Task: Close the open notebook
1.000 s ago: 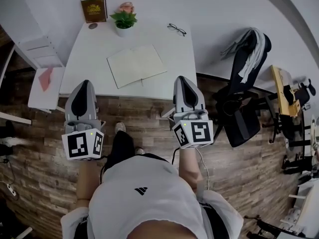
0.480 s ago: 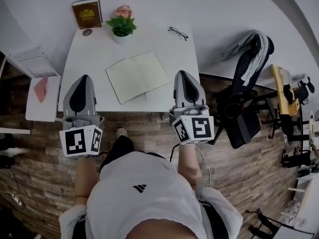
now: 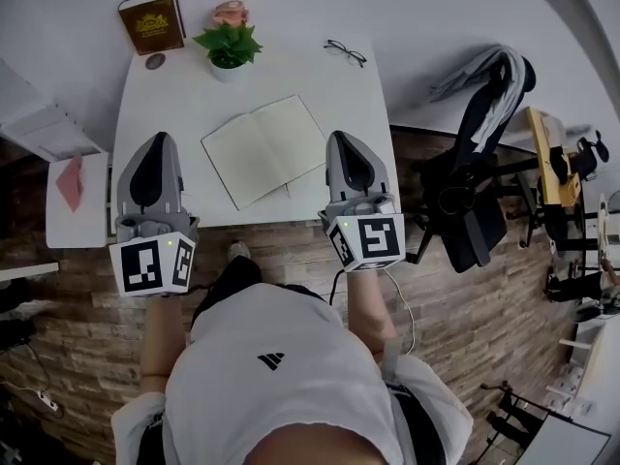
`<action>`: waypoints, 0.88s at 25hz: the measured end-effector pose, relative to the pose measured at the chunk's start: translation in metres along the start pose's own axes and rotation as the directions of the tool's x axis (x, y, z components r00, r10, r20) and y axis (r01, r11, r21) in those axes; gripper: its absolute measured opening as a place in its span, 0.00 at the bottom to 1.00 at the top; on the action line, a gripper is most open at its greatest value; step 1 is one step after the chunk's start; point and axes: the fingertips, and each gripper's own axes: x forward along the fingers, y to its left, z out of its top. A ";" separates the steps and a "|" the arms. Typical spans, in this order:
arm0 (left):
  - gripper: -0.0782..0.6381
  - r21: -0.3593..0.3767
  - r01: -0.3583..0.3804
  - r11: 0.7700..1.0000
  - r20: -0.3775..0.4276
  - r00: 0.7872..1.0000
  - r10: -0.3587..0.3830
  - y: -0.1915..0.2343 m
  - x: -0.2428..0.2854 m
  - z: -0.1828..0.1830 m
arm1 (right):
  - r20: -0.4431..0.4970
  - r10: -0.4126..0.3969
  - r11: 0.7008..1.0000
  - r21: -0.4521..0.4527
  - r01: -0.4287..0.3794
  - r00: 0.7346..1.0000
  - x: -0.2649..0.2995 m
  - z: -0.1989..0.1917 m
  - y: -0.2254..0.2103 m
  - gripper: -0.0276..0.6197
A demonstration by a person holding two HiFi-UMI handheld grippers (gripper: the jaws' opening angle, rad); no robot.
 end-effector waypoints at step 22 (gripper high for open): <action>0.12 -0.027 0.124 0.992 -0.067 0.990 -0.126 0.015 0.051 -0.033 | -0.489 0.194 0.912 -0.229 -0.340 0.850 0.004 -0.189 0.075 0.04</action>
